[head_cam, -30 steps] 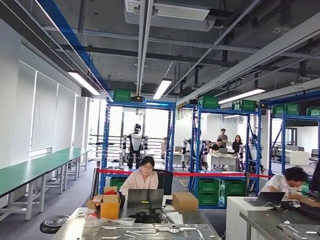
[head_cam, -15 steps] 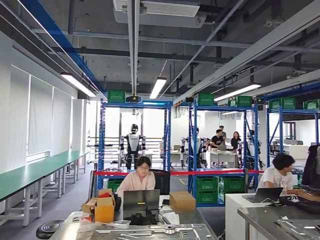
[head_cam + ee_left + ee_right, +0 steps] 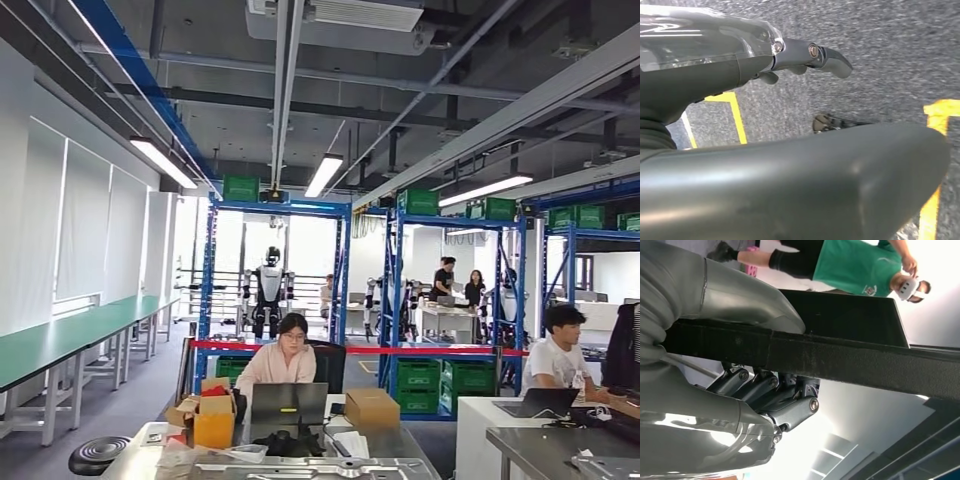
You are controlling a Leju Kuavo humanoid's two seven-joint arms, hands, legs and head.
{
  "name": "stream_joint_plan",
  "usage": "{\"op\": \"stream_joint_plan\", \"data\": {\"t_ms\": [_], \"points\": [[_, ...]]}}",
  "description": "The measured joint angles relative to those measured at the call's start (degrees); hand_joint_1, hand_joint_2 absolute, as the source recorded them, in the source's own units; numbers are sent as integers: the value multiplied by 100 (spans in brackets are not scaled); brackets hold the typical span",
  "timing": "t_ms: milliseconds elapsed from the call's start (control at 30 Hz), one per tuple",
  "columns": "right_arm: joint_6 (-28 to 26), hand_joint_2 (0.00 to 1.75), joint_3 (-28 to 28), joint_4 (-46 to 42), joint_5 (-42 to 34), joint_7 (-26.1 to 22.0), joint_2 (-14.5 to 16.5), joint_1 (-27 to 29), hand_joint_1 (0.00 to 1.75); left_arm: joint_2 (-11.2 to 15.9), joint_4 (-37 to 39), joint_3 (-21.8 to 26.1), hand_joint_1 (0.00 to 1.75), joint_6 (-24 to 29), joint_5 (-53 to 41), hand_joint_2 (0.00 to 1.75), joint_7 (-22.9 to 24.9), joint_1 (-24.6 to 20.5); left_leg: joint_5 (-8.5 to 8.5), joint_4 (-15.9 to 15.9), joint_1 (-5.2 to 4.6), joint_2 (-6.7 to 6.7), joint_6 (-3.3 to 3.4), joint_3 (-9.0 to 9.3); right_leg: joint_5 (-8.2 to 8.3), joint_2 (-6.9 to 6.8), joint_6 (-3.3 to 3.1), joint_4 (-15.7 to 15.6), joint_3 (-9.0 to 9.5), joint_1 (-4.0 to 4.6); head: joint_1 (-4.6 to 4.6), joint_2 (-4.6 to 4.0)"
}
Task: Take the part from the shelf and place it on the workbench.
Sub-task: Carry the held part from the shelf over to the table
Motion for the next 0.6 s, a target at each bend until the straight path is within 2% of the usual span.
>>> {"op": "stream_joint_plan", "data": {"t_ms": [33,67,100,133,200,233,267,333,400,433,467,533,567,600], "points": [[-7,175,-5,3,9,1,-1,9,175,0,0,0,0,-1,-2,175,-1,-1,-36,0,-4,0,7,33,-111,0,12,389,-270,-6,-1,-1],[-15,175,-8,8,18,1,-1,20,175,-1,0,0,0,-1,-4,175,-1,4,-74,0,-10,-1,9,75,-139,0,12,649,-491,-7,-1,-1],[-25,175,-11,12,29,1,-1,28,175,-1,0,0,0,-2,-7,175,-2,11,-118,0,-17,-2,9,130,-48,0,-1,703,-616,-4,-1,-1],[-40,175,-19,15,40,2,-1,31,175,-2,0,0,0,-2,-9,175,-3,16,-166,-2,-23,-4,6,195,158,1,-29,538,-637,6,-1,-1],[-76,175,-47,19,65,4,-1,32,175,-10,1,0,0,-5,-14,175,-14,18,-261,-17,-25,-10,-12,325,714,-4,-122,-185,-476,56,1,-1],[-94,175,-65,24,80,7,-1,30,175,-18,2,0,0,-8,-19,175,-22,15,-293,-38,-19,-11,-29,368,875,-9,-177,-500,-399,91,-1,1],[-111,175,-81,29,96,10,0,27,175,-25,3,0,0,-9,-23,175,-30,14,-318,-66,-11,-10,-54,392,955,-14,-224,-716,-341,120,-3,3],[-151,175,-112,38,130,15,2,25,175,-33,4,0,0,-10,-36,175,-41,14,-316,-122,-4,4,-109,455,906,-9,-298,-887,-277,155,-9,5],[-188,175,-136,32,156,15,11,25,175,-37,4,0,0,-11,-45,175,-46,3,-317,-69,-6,19,-148,513,882,-6,-346,-1024,-114,132,-7,4],[-204,175,-144,29,166,15,20,18,175,-38,4,-1,0,-10,-45,175,-48,-12,-340,79,-8,22,-157,464,866,-10,-366,-1077,-20,114,-5,3],[-218,175,-150,26,175,14,31,13,175,-38,4,-1,0,-9,-46,175,-49,-24,-400,338,-9,23,-163,333,847,-13,-375,-1123,68,99,-4,3],[-242,175,-156,27,203,14,47,23,175,-35,4,-2,0,-1,-46,175,-48,-27,-624,1004,-11,24,-189,-104,774,-12,-390,-1144,181,96,-3,2],[-252,175,-160,29,215,14,50,39,175,-33,4,-1,0,3,-46,175,-47,-15,-737,1245,-8,24,-209,-316,726,-7,-388,-1144,238,94,-3,2],[-258,175,-166,31,225,14,51,56,175,-32,4,-1,0,6,-46,175,-46,-2,-781,1334,-4,25,-232,-465,670,1,-383,-1144,306,88,-3,1]]}}
